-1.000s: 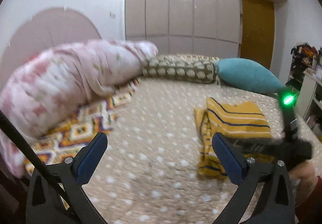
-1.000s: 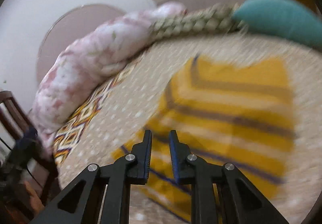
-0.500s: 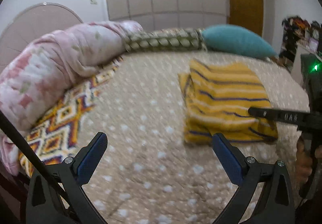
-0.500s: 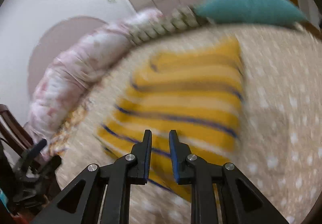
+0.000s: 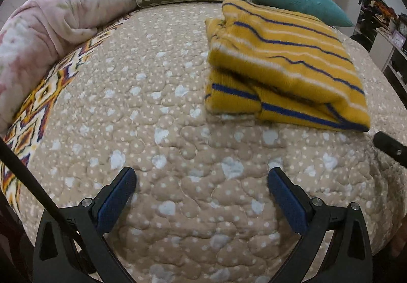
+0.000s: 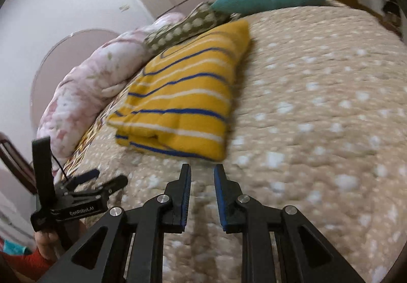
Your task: Fold small clothes
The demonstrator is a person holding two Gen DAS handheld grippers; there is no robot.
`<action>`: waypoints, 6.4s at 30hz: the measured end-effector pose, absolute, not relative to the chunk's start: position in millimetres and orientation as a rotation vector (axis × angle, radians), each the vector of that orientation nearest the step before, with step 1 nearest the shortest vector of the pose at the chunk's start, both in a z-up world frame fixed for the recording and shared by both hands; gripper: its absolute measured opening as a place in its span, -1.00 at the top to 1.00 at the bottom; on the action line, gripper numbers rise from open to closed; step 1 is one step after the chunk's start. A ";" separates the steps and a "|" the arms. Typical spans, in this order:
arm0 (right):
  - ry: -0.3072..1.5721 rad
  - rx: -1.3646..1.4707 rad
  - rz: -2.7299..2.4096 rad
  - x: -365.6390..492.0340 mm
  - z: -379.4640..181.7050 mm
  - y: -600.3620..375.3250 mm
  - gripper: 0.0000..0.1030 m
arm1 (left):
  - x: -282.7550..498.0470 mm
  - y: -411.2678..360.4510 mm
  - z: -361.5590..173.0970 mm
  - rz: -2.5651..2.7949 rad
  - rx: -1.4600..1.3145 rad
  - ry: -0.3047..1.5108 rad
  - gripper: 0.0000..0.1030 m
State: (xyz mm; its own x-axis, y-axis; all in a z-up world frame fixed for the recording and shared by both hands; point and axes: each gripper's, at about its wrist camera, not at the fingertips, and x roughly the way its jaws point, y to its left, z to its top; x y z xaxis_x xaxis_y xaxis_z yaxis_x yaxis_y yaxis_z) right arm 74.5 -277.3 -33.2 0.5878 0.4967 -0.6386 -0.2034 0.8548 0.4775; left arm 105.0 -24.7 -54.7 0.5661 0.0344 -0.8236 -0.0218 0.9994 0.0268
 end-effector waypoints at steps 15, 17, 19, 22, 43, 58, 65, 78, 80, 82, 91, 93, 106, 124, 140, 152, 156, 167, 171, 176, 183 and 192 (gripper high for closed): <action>0.837 0.287 0.293 69.6 -31.8 -261.0 0.26 | 104.6 -18.6 -60.7 0.021 -0.025 0.953 -1.00; 0.840 0.280 0.286 70.1 -31.8 -259.0 0.23 | 105.0 -18.1 -61.1 0.016 -0.026 0.960 -1.00; 0.841 0.269 0.281 69.4 -31.6 -256.9 0.18 | 105.9 -17.0 -61.1 0.009 -0.028 0.969 -1.00; 0.842 0.250 0.275 68.3 -30.9 -252.5 0.11 | 107.3 -14.5 -61.2 -0.001 -0.032 0.973 -1.00; 0.667 0.130 0.348 136.7 41.1 -204.3 0.10 | 104.7 -16.5 -61.0 -0.011 -0.023 0.957 -1.00; 0.938 0.399 0.719 245.8 -5.6 -125.2 0.30 | 98.6 -15.9 -62.5 -0.024 -0.020 0.919 -1.00; 0.810 0.280 0.574 185.2 31.7 -172.0 0.30 | 89.6 -10.2 -44.9 -0.001 -0.032 0.857 -1.00; 0.818 0.009 0.080 39.1 11.3 -235.1 -0.31 | 25.2 -45.5 19.9 0.057 0.114 0.761 -1.00; 0.836 -0.003 0.067 24.9 5.8 -232.2 -0.31 | 18.3 -46.9 19.9 0.052 0.101 0.785 -1.00; 0.845 -0.019 0.056 15.5 4.5 -232.8 -0.31 | 12.7 -47.1 17.3 0.049 0.095 0.809 -1.00; 0.872 -0.037 -0.006 -4.1 -2.0 -229.0 -0.38 | 7.2 -40.7 11.8 0.050 0.047 0.875 -1.00; 0.898 -0.045 -0.003 -6.3 -9.1 -223.2 -0.38 | 7.6 -39.7 10.9 0.051 0.043 0.883 -1.00; 0.912 -0.133 0.004 -14.4 -20.7 -196.3 -0.41 | 7.1 -44.0 1.9 0.025 0.044 0.927 -1.00; 0.922 -0.149 -0.017 -11.5 -23.9 -194.7 -0.47 | 8.2 -44.1 -0.5 0.018 0.042 0.940 -1.00; 0.938 -0.163 -0.022 -9.2 -29.8 -192.9 -0.53 | 11.0 -42.9 -6.8 0.014 0.032 0.963 -1.00; 0.939 -0.165 -0.024 -9.3 -31.4 -192.9 -0.56 | 11.3 -43.7 -11.5 0.011 0.031 0.973 -1.00; 0.939 -0.173 -0.030 -9.8 -34.2 -193.6 -0.57 | 11.3 -43.4 -12.8 0.009 0.030 0.978 -1.00; 0.933 -0.223 -0.061 -11.0 -34.2 -186.8 -0.64 | 11.8 -42.2 -16.0 0.002 0.024 0.991 -1.00; 0.927 -0.235 -0.063 -12.0 -33.9 -186.4 -0.65 | 11.4 -43.4 -17.0 -0.001 0.028 0.994 -1.00; 0.929 -0.230 -0.062 -12.2 -34.1 -186.3 -0.65 | 13.2 -43.0 -18.5 -0.005 0.024 0.999 -1.00; 0.937 -0.206 -0.038 -0.1 -29.9 -189.8 -0.65 | 24.6 -29.8 -17.5 0.025 -0.008 0.994 -1.00; 0.922 -0.205 -0.008 21.2 -22.8 -181.1 -0.65 | 40.1 -16.8 -20.7 0.029 -0.028 0.999 -1.00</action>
State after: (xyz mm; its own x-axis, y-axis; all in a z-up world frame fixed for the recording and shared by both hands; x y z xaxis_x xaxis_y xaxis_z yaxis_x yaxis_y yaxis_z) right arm 21.2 -181.1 -22.8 0.6055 -0.0951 -0.7901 -0.0806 0.9804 -0.1798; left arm 40.1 -16.8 -20.7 0.5407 0.0113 -0.8411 -0.0373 0.9992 -0.0106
